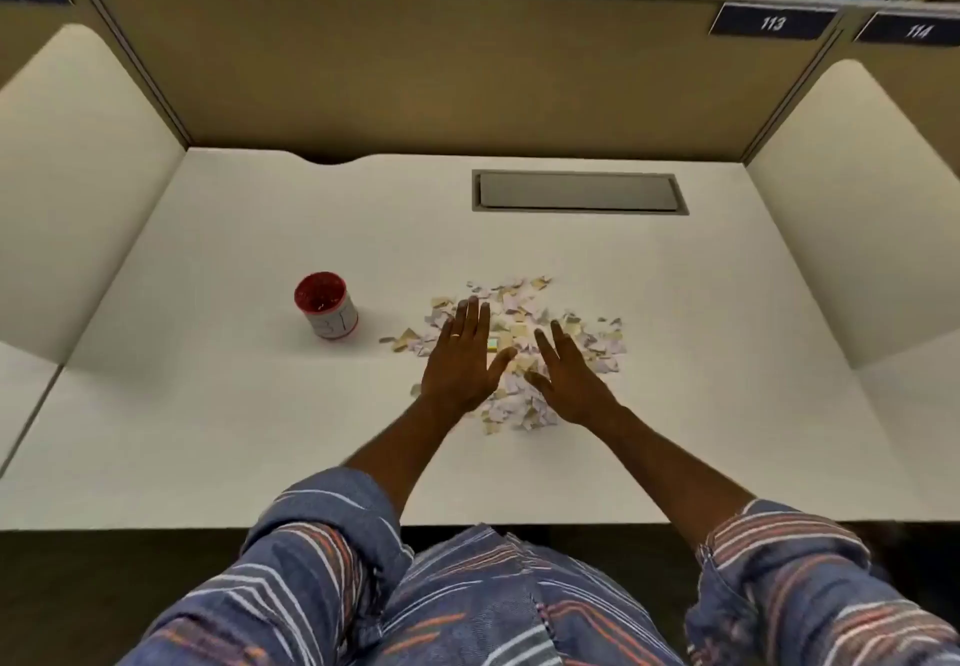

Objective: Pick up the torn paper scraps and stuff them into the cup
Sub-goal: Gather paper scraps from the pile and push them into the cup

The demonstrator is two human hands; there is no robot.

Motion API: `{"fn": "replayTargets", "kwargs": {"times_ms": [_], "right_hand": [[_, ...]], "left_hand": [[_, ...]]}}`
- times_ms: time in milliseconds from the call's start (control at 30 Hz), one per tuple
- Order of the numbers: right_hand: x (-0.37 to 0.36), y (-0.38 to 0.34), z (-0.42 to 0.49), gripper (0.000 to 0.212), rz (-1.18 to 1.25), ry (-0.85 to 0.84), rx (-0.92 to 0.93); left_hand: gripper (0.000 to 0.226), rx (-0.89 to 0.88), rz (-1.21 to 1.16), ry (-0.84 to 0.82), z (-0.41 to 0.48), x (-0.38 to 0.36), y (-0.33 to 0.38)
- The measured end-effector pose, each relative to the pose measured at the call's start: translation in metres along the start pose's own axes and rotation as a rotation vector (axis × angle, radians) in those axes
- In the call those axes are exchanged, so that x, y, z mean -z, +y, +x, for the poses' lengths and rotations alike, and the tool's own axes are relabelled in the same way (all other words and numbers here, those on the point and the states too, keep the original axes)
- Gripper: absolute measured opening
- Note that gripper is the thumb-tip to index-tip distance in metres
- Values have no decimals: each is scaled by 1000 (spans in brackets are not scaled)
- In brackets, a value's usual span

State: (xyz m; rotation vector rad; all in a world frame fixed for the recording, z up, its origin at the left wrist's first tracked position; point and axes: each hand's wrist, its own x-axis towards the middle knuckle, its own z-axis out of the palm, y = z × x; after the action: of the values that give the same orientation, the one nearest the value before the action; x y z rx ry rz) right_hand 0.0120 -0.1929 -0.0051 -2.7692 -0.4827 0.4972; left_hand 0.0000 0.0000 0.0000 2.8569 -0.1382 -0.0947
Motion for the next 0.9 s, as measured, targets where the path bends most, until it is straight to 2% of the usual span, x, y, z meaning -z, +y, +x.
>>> {"fn": "replayTargets", "kwargs": {"times_ms": [200, 333, 500, 633, 767, 900], "right_hand": [[-27, 14, -10, 78, -131, -189, -17], [-42, 19, -15, 73, -131, -214, -7], [-49, 18, -12, 60, -189, -152, 27], [-47, 15, -4, 64, -196, -143, 63], [-48, 15, 3, 59, -174, -143, 111], [-49, 22, 7, 54, -165, -152, 150]], "left_hand": [[82, 42, 178, -323, -26, -37, -4], [78, 83, 151, -442, -30, -46, -4], [75, 144, -24, -501, -28, -55, 0], [72, 142, -6, -531, -29, -68, 11], [64, 112, 18, -429, -28, -78, 15], [54, 157, -155, -343, -29, -83, 14]]}}
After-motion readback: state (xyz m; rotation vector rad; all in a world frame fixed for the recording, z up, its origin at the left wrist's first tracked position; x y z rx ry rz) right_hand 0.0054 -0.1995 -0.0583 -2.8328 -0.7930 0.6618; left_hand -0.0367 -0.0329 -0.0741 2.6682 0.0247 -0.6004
